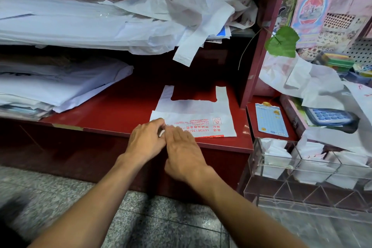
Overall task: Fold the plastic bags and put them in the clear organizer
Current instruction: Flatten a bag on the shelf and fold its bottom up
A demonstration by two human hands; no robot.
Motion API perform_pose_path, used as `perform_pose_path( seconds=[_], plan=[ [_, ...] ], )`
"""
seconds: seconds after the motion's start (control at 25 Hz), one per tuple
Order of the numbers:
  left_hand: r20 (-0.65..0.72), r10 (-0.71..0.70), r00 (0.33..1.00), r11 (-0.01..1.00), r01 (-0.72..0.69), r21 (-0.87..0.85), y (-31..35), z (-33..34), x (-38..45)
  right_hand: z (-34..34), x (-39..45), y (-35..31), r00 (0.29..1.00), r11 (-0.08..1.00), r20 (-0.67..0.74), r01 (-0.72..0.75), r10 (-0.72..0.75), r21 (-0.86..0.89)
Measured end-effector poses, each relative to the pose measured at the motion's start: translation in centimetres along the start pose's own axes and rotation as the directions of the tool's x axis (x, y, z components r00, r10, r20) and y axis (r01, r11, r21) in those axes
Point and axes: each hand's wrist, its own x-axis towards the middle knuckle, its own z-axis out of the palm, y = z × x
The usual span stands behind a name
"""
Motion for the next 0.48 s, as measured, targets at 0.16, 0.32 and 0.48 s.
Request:
perform_pose_path(
  seconds=[0.16,0.32,0.48],
  plan=[
    [0.09,-0.009,0.996,0.997,0.002,0.079,-0.7,0.2,0.1,0.6,-1.9,2.4,0.993,0.959,0.009,-0.111,0.117,-0.261],
    [0.178,0.055,0.982,0.987,-0.081,0.139,-2.4,1.2,0.4,0.0,-5.2,5.9,0.954,0.885,-0.051,-0.293,0.295,-0.361],
    [0.2,0.178,0.963,0.979,-0.194,0.064,-3.5,0.7,0.0,-1.2,-6.2,8.8,0.947,0.884,-0.224,-0.299,0.229,-0.361]
  ],
)
